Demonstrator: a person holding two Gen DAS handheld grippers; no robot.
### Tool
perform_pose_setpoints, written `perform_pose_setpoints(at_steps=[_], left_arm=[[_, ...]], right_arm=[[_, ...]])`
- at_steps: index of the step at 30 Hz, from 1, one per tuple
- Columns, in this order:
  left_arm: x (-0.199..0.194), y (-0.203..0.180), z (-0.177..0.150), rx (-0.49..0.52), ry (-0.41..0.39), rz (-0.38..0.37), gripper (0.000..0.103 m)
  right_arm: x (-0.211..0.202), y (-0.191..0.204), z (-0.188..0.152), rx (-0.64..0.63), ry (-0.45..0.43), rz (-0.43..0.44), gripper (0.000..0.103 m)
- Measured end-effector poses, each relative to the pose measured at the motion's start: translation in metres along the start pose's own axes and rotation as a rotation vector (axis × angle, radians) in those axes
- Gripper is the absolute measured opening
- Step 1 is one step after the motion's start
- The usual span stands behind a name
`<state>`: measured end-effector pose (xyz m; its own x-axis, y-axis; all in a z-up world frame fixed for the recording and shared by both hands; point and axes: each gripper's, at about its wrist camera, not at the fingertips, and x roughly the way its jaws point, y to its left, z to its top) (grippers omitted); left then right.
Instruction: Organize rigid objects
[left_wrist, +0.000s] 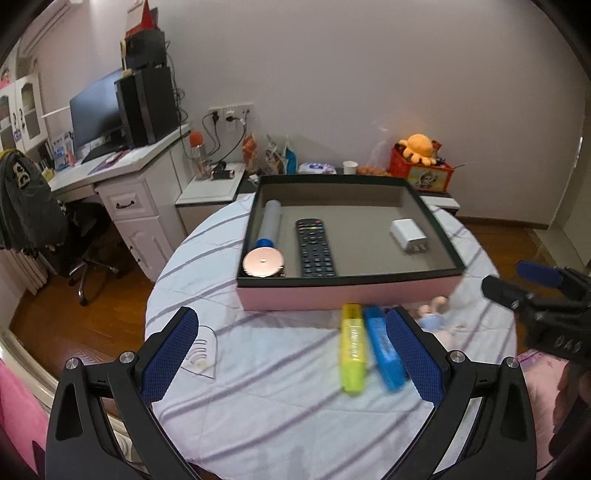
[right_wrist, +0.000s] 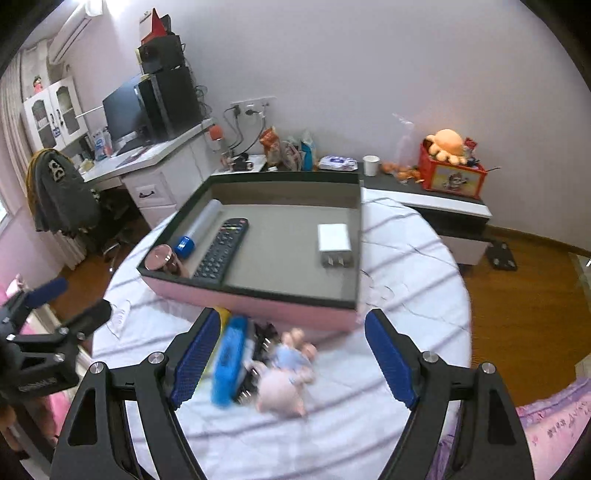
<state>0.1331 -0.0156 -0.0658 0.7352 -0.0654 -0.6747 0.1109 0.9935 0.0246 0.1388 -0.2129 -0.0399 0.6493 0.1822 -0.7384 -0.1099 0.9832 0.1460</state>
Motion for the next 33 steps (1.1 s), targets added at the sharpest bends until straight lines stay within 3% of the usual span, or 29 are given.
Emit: perform_pose_setpoints(at_steps=[16,24,33], left_arm=[[-0.037,-0.028,-0.014,0.052,-0.036,0.0,0.103],[-0.025,-0.024,-0.019,0.05,0.002,-0.009,0.103],[0.006,-0.01,-0.031,0.034,0.067,-0.007,0.103]], right_arm=[[-0.033,0.007,-0.038,-0.019,-0.014,-0.01,0.082],[-0.026,0.017,-0.046,-0.019,0.005,-0.039,0.082],[0.015,0.023,-0.064,-0.003,0.07,-0.069,0.082]])
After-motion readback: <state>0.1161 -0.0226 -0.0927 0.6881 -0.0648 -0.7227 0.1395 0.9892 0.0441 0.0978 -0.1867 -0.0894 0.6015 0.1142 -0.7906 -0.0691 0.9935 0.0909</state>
